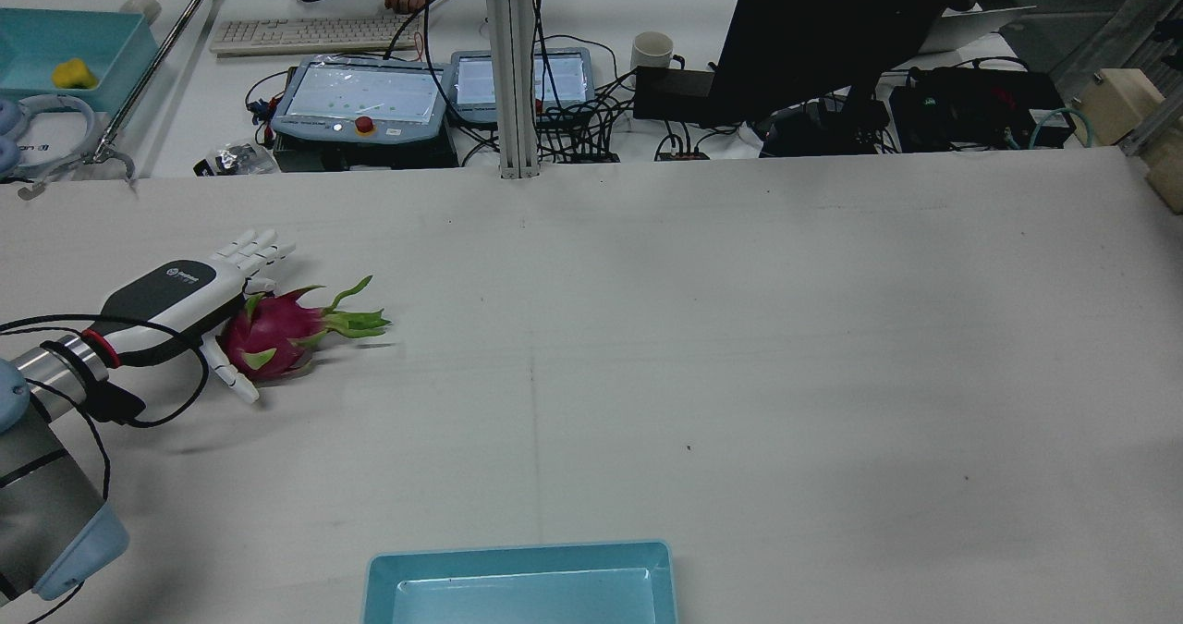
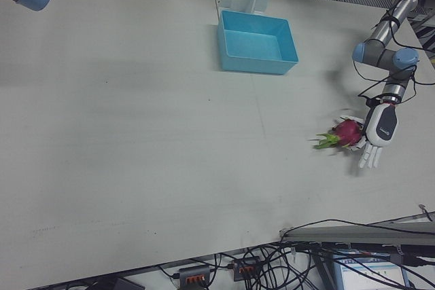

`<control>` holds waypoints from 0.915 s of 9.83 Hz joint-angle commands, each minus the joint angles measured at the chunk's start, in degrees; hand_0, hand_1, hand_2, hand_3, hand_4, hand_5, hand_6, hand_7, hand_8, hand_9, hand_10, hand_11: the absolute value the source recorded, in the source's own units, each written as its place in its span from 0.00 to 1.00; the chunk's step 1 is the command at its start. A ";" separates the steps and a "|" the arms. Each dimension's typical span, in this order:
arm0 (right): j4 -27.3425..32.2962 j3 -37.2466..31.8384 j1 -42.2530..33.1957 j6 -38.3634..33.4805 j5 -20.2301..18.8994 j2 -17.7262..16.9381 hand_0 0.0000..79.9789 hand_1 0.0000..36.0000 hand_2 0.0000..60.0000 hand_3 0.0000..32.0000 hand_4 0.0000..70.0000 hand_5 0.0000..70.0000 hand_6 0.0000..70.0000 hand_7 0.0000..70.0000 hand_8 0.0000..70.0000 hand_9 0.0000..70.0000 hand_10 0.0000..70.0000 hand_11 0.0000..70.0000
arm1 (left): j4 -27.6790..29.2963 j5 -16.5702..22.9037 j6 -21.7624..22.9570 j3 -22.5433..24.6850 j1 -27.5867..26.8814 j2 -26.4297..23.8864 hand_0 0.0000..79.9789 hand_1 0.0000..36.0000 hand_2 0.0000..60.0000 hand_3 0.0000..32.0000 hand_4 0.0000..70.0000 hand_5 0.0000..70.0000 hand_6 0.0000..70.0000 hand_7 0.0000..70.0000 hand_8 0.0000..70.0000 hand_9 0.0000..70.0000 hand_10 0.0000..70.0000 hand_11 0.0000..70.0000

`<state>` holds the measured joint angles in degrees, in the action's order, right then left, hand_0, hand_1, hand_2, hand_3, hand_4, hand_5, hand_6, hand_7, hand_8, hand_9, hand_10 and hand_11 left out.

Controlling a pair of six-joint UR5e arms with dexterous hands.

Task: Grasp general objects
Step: 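Lift the dragon fruit off the table with the left hand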

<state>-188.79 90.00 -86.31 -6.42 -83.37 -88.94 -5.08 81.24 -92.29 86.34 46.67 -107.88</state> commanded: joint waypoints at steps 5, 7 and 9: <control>0.00 0.17 0.00 0.09 -0.04 0.00 0.00 0.00 0.00 0.00 0.00 0.00 0.00 0.00 0.00 0.00 0.00 0.00 | -13.78 6.96 4.82 13.68 0.00 -3.89 0.60 0.98 1.00 0.00 0.60 0.77 0.00 0.14 0.00 0.01 0.00 0.00; 0.00 0.09 0.00 0.09 -0.04 0.00 0.00 0.00 0.00 0.00 0.00 0.00 0.00 0.00 0.00 0.00 0.00 0.00 | -18.02 14.78 5.19 13.95 -0.17 -9.08 0.60 0.96 1.00 0.00 0.58 0.72 0.02 0.18 0.00 0.02 0.00 0.02; 0.00 0.09 0.00 0.09 -0.04 0.00 0.00 0.00 0.00 0.00 0.00 0.00 0.00 0.00 0.00 0.00 0.00 0.00 | -22.41 22.87 7.72 13.86 -0.52 -13.83 0.61 0.90 1.00 0.00 0.50 0.66 0.03 0.20 0.00 0.02 0.06 0.11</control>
<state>-188.79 90.14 -86.31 -6.30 -83.38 -88.94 -22.14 94.67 -87.33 99.93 46.51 -115.98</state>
